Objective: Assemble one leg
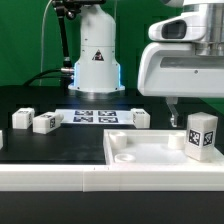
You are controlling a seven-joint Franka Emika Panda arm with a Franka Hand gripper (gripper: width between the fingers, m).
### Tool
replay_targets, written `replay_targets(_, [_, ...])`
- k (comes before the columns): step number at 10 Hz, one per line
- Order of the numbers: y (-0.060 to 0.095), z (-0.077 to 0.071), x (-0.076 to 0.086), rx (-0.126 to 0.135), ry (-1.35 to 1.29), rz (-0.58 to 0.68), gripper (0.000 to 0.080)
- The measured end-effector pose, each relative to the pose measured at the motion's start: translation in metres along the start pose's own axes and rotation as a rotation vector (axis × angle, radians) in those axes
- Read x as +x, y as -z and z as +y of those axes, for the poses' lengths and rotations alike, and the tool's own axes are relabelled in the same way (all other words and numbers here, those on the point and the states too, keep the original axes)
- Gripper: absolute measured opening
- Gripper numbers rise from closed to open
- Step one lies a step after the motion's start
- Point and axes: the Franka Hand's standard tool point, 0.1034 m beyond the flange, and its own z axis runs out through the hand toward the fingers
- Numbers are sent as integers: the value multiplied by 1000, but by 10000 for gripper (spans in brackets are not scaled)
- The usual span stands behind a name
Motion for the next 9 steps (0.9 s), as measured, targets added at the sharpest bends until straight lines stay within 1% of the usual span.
replay_targets(5, [0, 9, 2, -4, 382, 2, 649])
replay_targets(6, [0, 10, 2, -4, 432, 2, 649])
replay_targets(8, [0, 10, 2, -4, 420, 2, 649])
replay_targets(9, [0, 10, 2, -4, 420, 2, 535])
